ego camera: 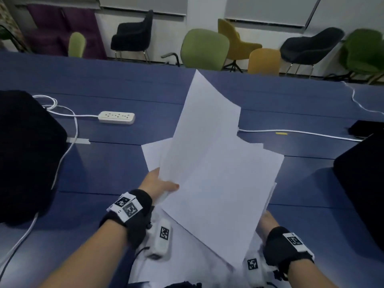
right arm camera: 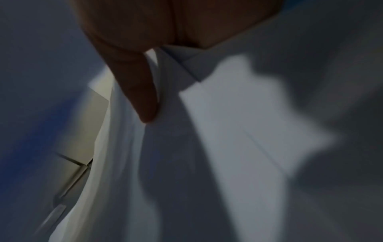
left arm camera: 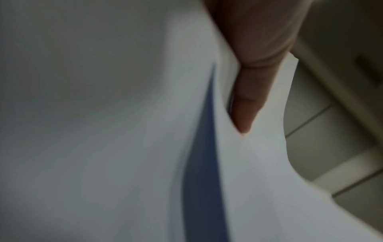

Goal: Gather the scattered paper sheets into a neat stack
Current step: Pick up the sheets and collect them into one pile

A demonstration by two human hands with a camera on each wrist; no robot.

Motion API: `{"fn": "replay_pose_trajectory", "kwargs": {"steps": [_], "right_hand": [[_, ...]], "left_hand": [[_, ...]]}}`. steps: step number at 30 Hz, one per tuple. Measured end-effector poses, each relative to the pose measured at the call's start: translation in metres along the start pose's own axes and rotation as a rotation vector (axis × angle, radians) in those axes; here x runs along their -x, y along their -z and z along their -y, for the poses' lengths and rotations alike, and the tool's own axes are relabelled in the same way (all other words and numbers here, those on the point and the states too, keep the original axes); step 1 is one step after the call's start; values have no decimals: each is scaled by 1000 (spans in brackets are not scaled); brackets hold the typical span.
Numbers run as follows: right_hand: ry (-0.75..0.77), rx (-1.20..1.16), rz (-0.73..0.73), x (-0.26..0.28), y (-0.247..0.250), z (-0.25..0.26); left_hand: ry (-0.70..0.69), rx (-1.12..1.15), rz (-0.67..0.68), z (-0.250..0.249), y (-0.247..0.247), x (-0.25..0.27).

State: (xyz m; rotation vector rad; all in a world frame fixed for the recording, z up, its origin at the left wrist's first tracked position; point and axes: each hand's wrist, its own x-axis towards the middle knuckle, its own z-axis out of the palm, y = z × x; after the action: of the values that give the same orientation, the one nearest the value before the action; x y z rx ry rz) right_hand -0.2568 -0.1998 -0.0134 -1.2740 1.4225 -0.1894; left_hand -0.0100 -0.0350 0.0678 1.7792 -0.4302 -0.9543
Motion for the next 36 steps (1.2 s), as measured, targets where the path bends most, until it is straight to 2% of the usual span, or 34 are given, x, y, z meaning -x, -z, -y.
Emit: {"fn": "replay_pose_trajectory", "kwargs": {"steps": [6, 9, 11, 12, 14, 16, 20, 23, 26, 28, 30, 32, 34, 36], "right_hand": [[-104, -90, 33, 2, 3, -12], [-88, -473, 64, 10, 6, -15], [-110, -664, 180, 22, 6, -8], [-113, -660, 221, 28, 5, -3], [-12, -505, 258, 34, 2, -1], [62, -332, 200, 29, -1, -5], [120, -249, 139, 25, -7, -7], [174, -401, 264, 24, 3, -6], [182, -496, 388, 24, 8, -5], [192, -385, 395, 21, 2, -2], [195, -241, 370, 22, -3, 3], [195, -234, 382, 22, -3, 4], [180, -317, 428, 25, 0, 6], [175, -328, 418, 24, -4, 6]], "left_hand": [[90, -348, -106, 55, -21, -15], [151, -359, -120, 55, -23, -17], [152, -409, -96, 56, -23, -17], [137, -451, -67, 57, -23, -15], [92, -488, 16, 60, -24, -14], [53, -484, 100, 59, -26, -11], [26, -509, 197, 49, -27, -7], [53, -292, 198, 51, -19, -8], [79, 1, 121, 51, -15, -7], [97, 57, 96, 51, -18, -9], [81, -7, 98, 55, -18, -11], [87, 43, 73, 57, -12, -10], [119, 242, 124, 63, -3, -8], [157, 253, 242, 65, 1, -2]]}}
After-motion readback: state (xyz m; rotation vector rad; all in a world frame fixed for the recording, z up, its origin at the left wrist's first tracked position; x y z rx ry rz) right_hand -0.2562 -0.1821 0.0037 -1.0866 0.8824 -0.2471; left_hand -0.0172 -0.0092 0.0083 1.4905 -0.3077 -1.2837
